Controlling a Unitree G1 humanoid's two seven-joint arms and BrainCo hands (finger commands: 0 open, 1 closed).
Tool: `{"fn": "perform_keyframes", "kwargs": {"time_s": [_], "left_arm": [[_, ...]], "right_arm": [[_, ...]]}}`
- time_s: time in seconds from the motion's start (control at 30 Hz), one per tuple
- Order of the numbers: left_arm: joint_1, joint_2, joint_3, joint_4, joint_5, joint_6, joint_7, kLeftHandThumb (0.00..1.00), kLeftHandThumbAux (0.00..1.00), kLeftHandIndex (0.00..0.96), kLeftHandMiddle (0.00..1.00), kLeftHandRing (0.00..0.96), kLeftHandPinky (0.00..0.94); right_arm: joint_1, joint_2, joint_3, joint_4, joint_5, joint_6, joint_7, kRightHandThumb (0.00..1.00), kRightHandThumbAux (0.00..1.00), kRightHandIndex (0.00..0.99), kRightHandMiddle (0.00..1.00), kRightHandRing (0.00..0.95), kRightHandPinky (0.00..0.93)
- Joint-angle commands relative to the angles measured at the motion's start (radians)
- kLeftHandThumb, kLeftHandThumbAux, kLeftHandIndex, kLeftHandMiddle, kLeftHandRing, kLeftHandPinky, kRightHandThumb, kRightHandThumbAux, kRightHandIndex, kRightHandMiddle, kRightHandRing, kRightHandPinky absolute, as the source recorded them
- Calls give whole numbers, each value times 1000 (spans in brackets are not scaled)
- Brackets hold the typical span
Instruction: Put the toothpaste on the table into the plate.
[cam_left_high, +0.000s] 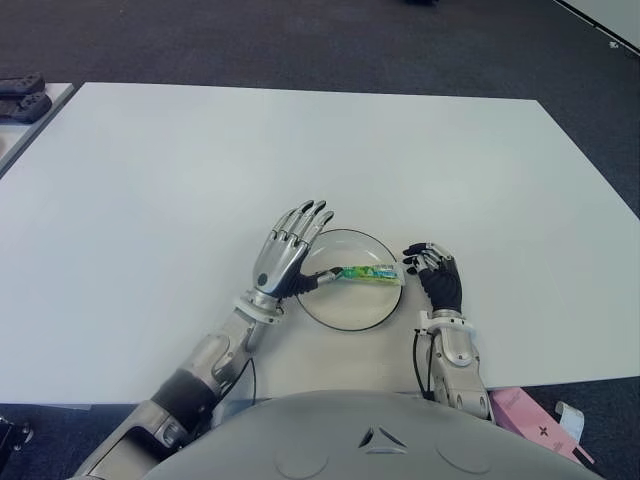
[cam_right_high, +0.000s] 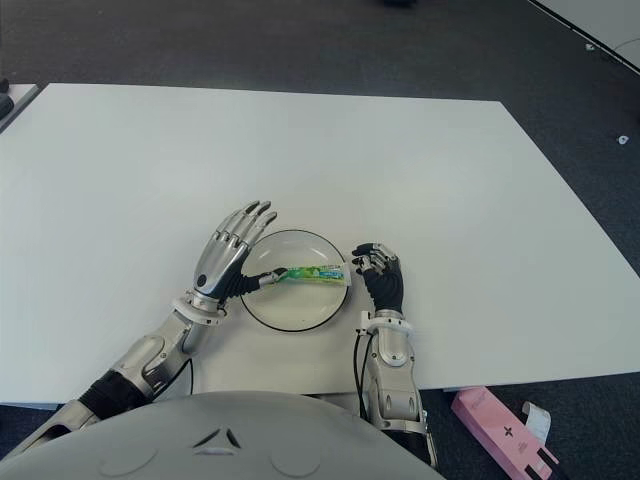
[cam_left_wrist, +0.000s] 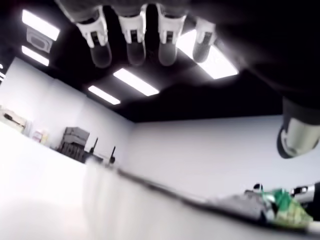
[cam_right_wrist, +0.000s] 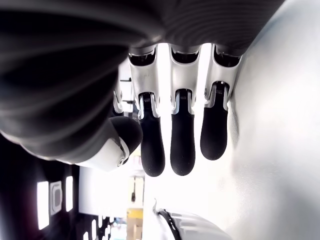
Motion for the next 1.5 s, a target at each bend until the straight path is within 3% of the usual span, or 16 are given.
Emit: {"fn": "perform_keyframes", "kwargs": {"time_s": [0.03,0.33,0.6,0.8,0.9,1.0,1.2,1.3,1.5], "left_arm": [[23,-37,41,28,-54,-29,79,168,440,0,0,0,0],[53,-90,114,28,-170,-108,135,146,468,0,0,0,0],[146,-134,201,-147,-322,-144,47,156,513,0,0,0,0],[150,-202,247,-135,-303,-187,148,138,510,0,0,0,3],[87,-180,328,-12,-342,-281,218,109,523,0,0,0,2],[59,-189,361,50,-341,-333,266,87,540,0,0,0,0],[95,-252,390,97,-338,-443,360,77,555,0,0,0,0],[91,-287,412,111,-373,-487,368,87,550,0,0,0,0],[90,-381,460,131,-583,-620,294,134,556,0,0,0,4]], "right_arm": [[8,-3,-2,24,1,15,6,709,726,426,480,477,480],[5,-5,-4,25,2,24,9,710,726,426,481,479,482],[2,-10,-5,33,3,14,14,710,726,426,485,484,489],[0,-10,-5,35,6,6,17,709,726,426,486,487,494],[-2,-9,-6,35,8,8,19,709,726,426,486,489,495],[-3,-8,-7,35,8,10,20,709,726,426,487,489,496],[-10,-7,-9,37,9,18,18,709,726,426,488,489,496],[-11,-6,-10,37,8,19,19,709,726,426,489,490,496],[-13,-7,-10,41,5,15,19,709,726,426,491,491,493]]}}
